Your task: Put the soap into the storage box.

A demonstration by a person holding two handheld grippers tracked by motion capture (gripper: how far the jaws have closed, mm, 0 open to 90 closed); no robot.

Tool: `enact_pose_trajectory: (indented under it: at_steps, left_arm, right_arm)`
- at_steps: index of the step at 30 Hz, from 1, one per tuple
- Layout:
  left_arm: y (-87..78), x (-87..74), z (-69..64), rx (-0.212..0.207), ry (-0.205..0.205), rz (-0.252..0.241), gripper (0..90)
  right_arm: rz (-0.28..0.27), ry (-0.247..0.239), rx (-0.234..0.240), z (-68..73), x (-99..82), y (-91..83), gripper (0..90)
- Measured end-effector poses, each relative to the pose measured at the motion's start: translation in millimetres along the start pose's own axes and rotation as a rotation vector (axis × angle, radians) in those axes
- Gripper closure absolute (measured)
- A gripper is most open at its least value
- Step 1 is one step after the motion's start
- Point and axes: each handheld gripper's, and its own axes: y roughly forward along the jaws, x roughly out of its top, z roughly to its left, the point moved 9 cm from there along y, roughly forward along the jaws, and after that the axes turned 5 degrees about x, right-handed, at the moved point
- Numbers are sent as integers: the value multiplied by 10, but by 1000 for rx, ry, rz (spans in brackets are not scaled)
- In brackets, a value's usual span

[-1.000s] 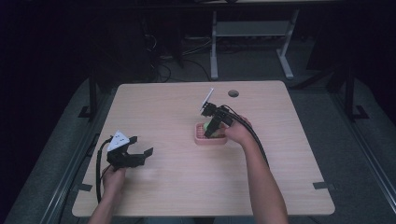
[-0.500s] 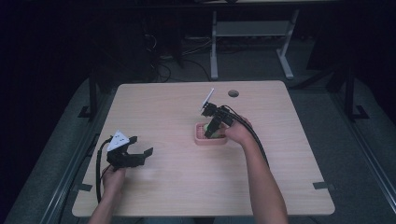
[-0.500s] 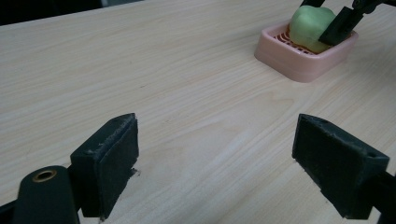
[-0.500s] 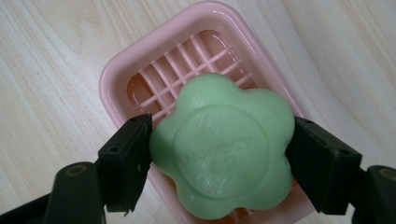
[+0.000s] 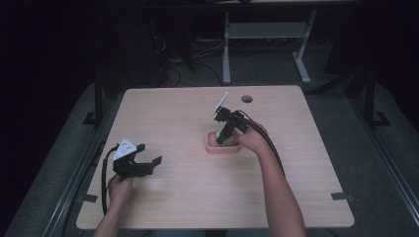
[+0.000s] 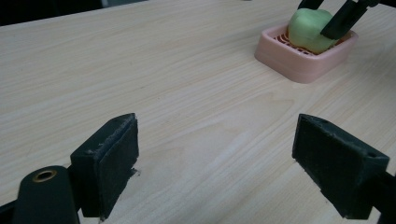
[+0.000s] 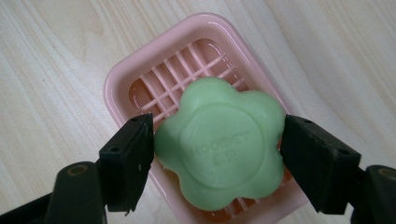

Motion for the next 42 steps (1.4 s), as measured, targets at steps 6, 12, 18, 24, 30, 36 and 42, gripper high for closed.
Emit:
enact_pose_trajectory:
  at_steps: [6,12,18,24,30,36,42]
  left_arm:
    - [4,-1,-13,-2,-1,2,143]
    - [2,-1,-1,0,4,3,143]
    - [13,-5,-16,-3,7,5,144]
    - [15,-2,-14,-1,0,0,143]
    - [11,-6,-25,-5,11,4,143]
    - [22,-13,-22,-3,12,11,143]
    - [26,-23,-24,0,10,20,143]
  right_arm:
    - [-32,9,10,8,-25,-70,258]
    - [-53,20,15,4,-71,-131,258]
    - [-75,25,18,15,-80,-210,247]
    - [-76,33,26,33,-129,-255,243]
    - [-92,39,19,40,-205,-296,243]
    - [-116,55,25,32,-286,-362,240]
    - [-124,62,30,43,-334,-439,239]
